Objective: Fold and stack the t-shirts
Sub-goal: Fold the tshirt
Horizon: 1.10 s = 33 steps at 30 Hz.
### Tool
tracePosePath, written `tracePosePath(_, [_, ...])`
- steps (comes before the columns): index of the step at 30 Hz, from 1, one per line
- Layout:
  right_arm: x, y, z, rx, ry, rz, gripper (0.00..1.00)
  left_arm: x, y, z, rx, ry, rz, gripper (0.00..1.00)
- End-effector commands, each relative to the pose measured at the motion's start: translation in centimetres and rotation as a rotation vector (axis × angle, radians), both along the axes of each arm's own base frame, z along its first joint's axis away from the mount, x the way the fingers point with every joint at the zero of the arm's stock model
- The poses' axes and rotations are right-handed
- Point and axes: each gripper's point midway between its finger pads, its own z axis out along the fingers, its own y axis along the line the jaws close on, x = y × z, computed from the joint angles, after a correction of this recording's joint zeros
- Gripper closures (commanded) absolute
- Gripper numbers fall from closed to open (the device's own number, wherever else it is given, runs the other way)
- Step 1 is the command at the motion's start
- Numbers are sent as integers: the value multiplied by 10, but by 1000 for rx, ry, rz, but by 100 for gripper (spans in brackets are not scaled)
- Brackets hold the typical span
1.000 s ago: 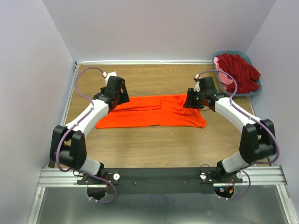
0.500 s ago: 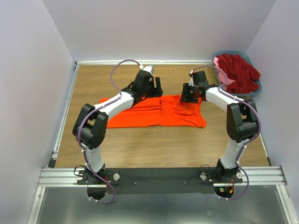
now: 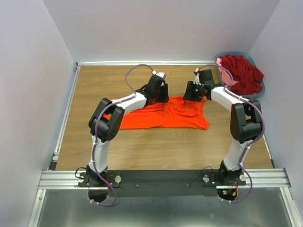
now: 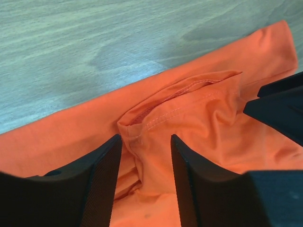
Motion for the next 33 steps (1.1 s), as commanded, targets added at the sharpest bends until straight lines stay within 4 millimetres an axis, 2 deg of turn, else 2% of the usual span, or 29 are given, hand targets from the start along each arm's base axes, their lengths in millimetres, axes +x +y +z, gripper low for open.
tracePosePath(1, [11, 5, -1, 28, -9, 13, 48, 4, -4, -8, 40, -7, -7, 47])
tracePosePath(7, [15, 4, 2, 33, -16, 10, 48, 10, -2, -25, 87, 0, 14, 50])
tracePosePath(8, [16, 4, 4, 37, -17, 9, 48, 10, -2, -28, 94, 4, 14, 55])
tracePosePath(10, [16, 5, 4, 40, -18, 12, 48, 10, -2, -31, 102, 6, 13, 57])
tracePosePath(11, [17, 5, 4, 43, -16, 11, 48, 10, -1, -34, 114, 13, 18, 62])
tracePosePath(13, [17, 5, 4, 43, -17, 11, 48, 11, 1, -35, 121, 12, 25, 66])
tracePosePath(14, [18, 5, 5, 43, -19, 13, 48, 11, 2, -34, 124, 8, 29, 76])
tracePosePath(15, [18, 4, 4, 44, -17, 12, 48, 11, 4, -33, 129, 5, 36, 81])
tracePosePath(18, [19, 4, 2, 45, -15, 14, 48, 12, 6, -22, 128, -15, 39, 90])
tracePosePath(23, [21, 3, 1, 43, -18, 27, 48, 15, 20, -2, 99, -55, 64, 94])
tracePosePath(26, [24, 2, 2, 48, -24, 35, 48, 13, 32, -11, 77, -17, 79, 94])
tracePosePath(33, [30, 9, 0, 71, -31, 86, 48, 5, 16, -17, -3, 15, 12, 92])
